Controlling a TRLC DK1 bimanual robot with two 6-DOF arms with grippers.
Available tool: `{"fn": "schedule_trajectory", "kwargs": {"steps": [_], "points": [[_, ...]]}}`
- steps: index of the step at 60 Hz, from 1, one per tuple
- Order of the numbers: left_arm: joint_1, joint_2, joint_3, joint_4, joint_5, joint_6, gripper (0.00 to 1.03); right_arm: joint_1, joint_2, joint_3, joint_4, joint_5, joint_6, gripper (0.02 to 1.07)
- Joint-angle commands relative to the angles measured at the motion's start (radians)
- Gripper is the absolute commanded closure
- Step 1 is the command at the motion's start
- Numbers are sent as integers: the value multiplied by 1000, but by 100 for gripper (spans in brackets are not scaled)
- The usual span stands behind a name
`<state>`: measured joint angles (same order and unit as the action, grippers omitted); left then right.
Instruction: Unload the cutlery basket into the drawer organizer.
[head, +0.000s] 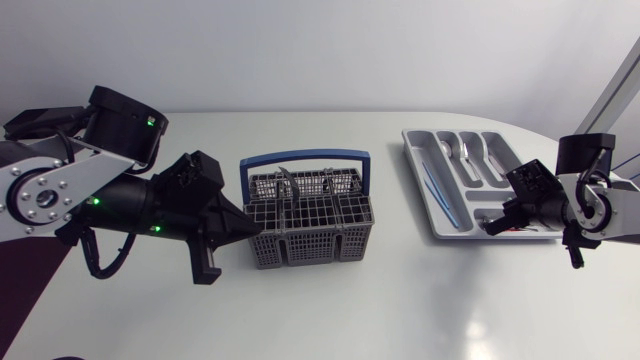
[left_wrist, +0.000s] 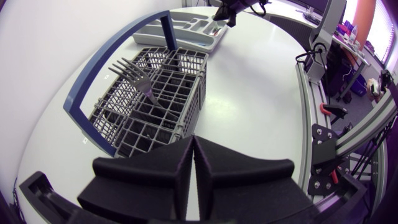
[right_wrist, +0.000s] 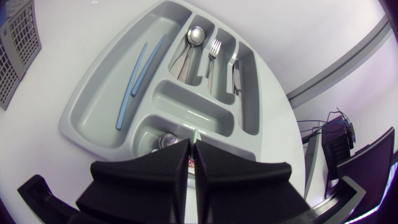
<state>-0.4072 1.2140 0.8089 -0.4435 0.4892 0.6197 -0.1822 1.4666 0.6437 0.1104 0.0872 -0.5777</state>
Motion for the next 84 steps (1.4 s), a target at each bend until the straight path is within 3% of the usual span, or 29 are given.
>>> {"fn": "schedule_trajectory", "kwargs": {"steps": [1,24,32,44,67,76,84], "points": [[-8,16,24,5,-3,-26,98,-16,34,-21,17,9,-16,95],[-18,10,21,3,-5,-34,98,-25,31,-27,9,8,-28,52],[-18,10,19,3,-6,-34,98,-36,8,-18,-20,6,-31,43],[-22,5,21,2,-11,-35,98,-54,-2,-18,-48,-6,-51,40],[-35,-4,21,0,-18,-46,98,-54,-200,83,-370,-219,7,37],[-39,-4,21,3,-20,-55,98,23,-324,132,-517,-356,84,37],[-42,-4,21,6,-24,-66,98,151,-422,120,-526,-406,142,37]]}}
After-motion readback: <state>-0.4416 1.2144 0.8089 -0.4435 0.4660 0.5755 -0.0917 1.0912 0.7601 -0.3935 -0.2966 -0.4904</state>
